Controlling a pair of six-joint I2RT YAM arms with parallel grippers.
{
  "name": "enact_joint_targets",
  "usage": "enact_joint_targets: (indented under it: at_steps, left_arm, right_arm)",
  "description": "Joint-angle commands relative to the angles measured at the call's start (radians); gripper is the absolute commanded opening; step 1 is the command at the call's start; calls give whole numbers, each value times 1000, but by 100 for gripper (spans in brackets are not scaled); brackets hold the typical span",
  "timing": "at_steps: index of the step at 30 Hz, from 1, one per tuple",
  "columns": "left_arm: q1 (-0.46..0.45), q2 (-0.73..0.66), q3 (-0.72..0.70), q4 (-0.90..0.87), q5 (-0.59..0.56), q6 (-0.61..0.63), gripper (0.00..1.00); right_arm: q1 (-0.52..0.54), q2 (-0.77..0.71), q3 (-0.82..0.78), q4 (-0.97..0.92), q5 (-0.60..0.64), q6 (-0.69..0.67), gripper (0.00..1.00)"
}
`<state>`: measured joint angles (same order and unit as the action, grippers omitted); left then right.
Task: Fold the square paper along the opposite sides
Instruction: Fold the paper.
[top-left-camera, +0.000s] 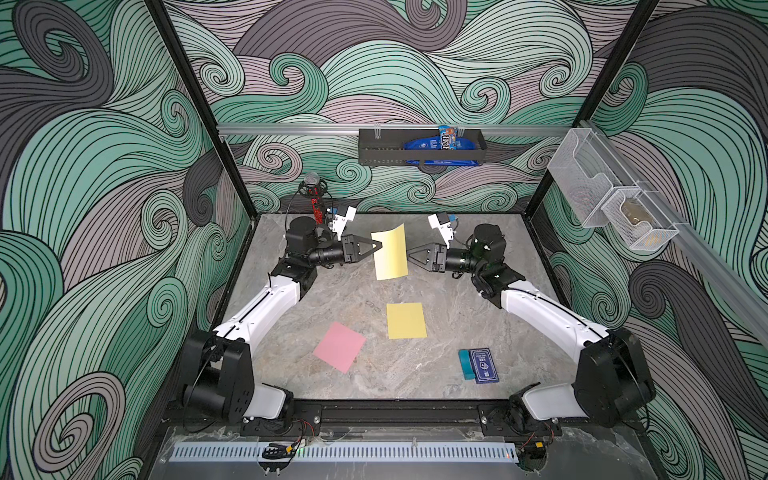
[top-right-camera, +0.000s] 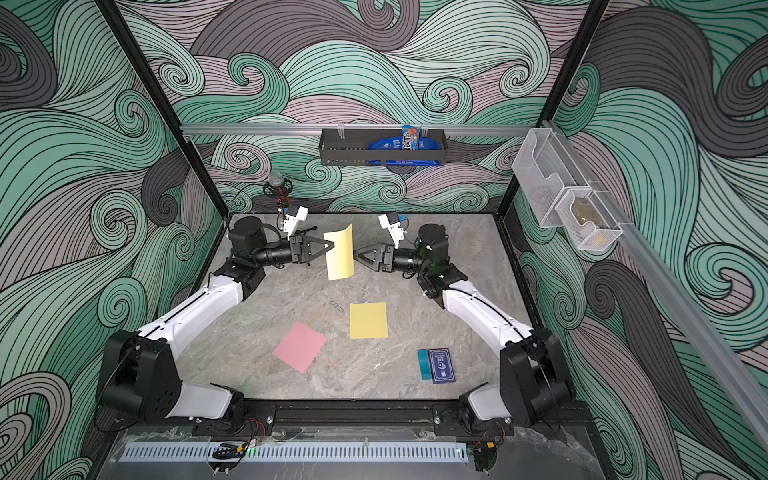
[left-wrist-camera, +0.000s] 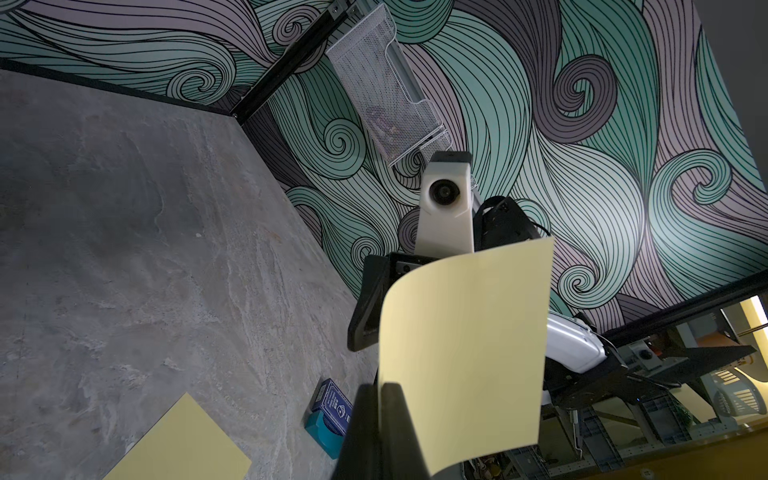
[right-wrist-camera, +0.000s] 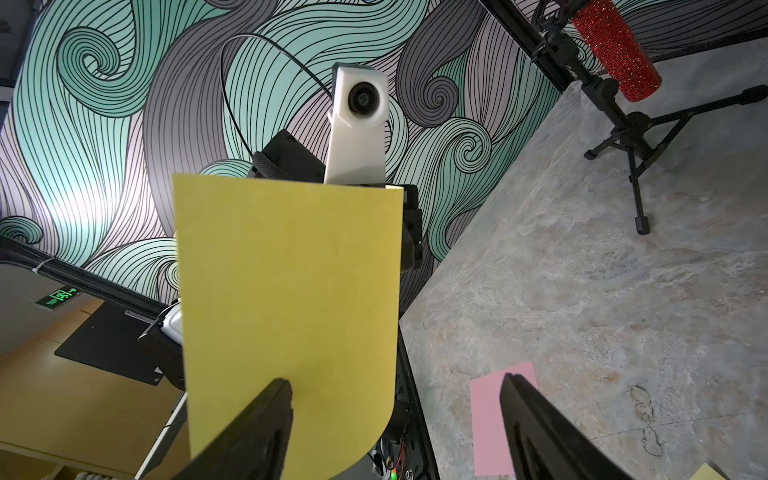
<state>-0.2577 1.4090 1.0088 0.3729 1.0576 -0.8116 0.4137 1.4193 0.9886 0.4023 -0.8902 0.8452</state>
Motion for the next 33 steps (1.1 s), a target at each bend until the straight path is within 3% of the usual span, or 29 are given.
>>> enact_joint_targets:
  at_steps: [1, 12, 21, 33]
  left_arm:
    - [5, -19, -6, -5, -2, 22, 0]
    - [5, -20, -4, 37, 19, -25, 0]
    - [6, -19, -7, 89, 37, -76, 0]
    - [7, -21, -7, 120, 48, -109, 0]
  right_arm:
    - [18, -17, 21, 42, 16, 11, 84]
    - [86, 44, 39, 96, 8, 0, 83]
    - [91, 84, 35, 207, -42, 21, 72]
    - [101, 137, 42, 260, -93, 45, 66]
